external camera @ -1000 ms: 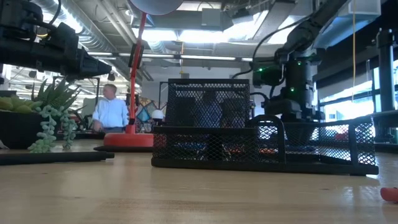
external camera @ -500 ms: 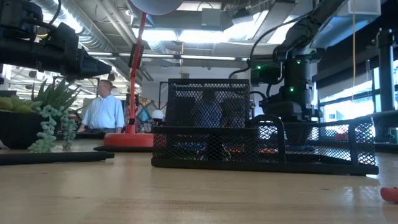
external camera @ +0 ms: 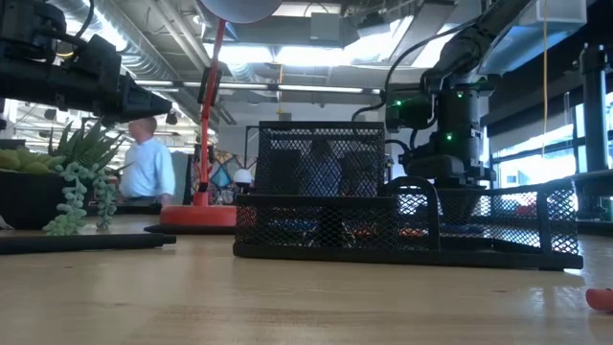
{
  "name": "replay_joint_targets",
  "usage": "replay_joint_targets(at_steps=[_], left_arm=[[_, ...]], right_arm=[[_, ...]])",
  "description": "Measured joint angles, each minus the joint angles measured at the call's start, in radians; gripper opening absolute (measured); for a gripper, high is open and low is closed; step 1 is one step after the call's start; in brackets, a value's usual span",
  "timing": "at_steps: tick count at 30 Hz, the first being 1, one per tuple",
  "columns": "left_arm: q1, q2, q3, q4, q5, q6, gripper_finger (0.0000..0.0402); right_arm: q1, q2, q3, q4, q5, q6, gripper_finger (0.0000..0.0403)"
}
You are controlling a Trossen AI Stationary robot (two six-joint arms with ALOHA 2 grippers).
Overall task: Pick and place office supplies into organizer
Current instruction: Put the blue scissors into the desk organizer
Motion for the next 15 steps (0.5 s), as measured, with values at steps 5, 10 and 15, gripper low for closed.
replay_joint_targets(at_steps=[5, 10, 15], left_arm=[[0.0, 0.0, 0.0, 0.0, 0.0, 0.0, 0.0088], [0.0, 0.0, 0.0, 0.0, 0.0, 0.0, 0.0088], [0.0, 0.0, 0.0, 0.0, 0.0, 0.0, 0.0088]], right_arm=[[0.01, 0.007, 0.036, -0.032, 0.007, -0.026, 0.0083], [0.032, 0.016, 0.114, -0.101, 0.052, -0.051, 0.0082], [0.055, 0.012, 0.184, -0.178, 0.072, -0.068, 0.0082]])
